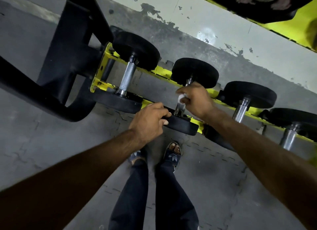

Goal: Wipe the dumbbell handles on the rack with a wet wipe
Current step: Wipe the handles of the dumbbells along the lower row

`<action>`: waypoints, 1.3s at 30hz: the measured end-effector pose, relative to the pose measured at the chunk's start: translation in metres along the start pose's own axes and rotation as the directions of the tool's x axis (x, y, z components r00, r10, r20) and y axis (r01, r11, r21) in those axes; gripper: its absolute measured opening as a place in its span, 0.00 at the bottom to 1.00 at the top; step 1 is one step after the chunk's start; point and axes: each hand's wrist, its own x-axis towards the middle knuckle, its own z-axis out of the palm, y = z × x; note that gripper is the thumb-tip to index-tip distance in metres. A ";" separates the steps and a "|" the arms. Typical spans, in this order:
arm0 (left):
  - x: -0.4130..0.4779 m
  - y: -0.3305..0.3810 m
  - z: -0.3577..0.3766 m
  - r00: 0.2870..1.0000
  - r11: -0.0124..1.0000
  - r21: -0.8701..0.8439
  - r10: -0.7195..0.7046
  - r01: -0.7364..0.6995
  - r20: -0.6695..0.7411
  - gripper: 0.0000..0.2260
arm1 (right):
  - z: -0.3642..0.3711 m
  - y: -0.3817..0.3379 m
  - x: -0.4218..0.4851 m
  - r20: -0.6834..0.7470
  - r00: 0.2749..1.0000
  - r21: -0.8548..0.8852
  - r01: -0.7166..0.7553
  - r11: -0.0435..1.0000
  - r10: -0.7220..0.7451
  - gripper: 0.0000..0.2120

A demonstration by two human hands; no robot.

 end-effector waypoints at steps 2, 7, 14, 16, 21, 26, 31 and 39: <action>0.000 -0.001 0.001 1.000 1.000 0.005 0.014 -0.014 -0.005 0.09 | -0.001 -0.011 -0.002 0.235 0.966 -0.098 0.133 0.986 -0.106 0.15; -0.001 -0.001 0.005 0.999 1.000 0.018 0.024 -0.024 -0.032 0.09 | -0.018 -0.025 0.021 0.398 0.897 -0.284 0.318 0.905 -0.191 0.12; -0.001 0.001 0.004 1.000 0.999 0.032 0.008 -0.008 -0.023 0.10 | -0.013 -0.048 0.033 0.677 0.731 -0.250 0.340 0.906 -0.088 0.02; -0.002 0.001 0.003 1.000 0.999 0.034 0.001 0.000 -0.027 0.09 | -0.018 -0.038 0.039 0.614 0.780 -0.275 0.359 0.892 -0.124 0.03; -0.003 0.003 0.004 0.999 0.999 0.040 -0.018 0.019 -0.032 0.10 | -0.017 0.002 0.026 0.252 0.953 -0.314 0.242 0.918 -0.165 0.05; -0.002 0.002 0.003 0.999 0.999 -0.007 -0.032 0.032 -0.026 0.12 | 0.008 0.021 -0.034 0.089 0.978 0.022 0.187 0.982 -0.188 0.09; 0.002 0.005 0.003 1.000 1.000 -0.025 -0.005 0.004 -0.024 0.16 | 0.016 0.019 -0.026 -0.218 0.872 0.661 -0.198 0.724 0.438 0.08; 0.007 0.008 0.004 1.000 0.997 -0.076 0.002 -0.002 -0.004 0.13 | 0.026 0.003 -0.048 0.257 0.720 0.798 -0.534 0.278 0.645 0.12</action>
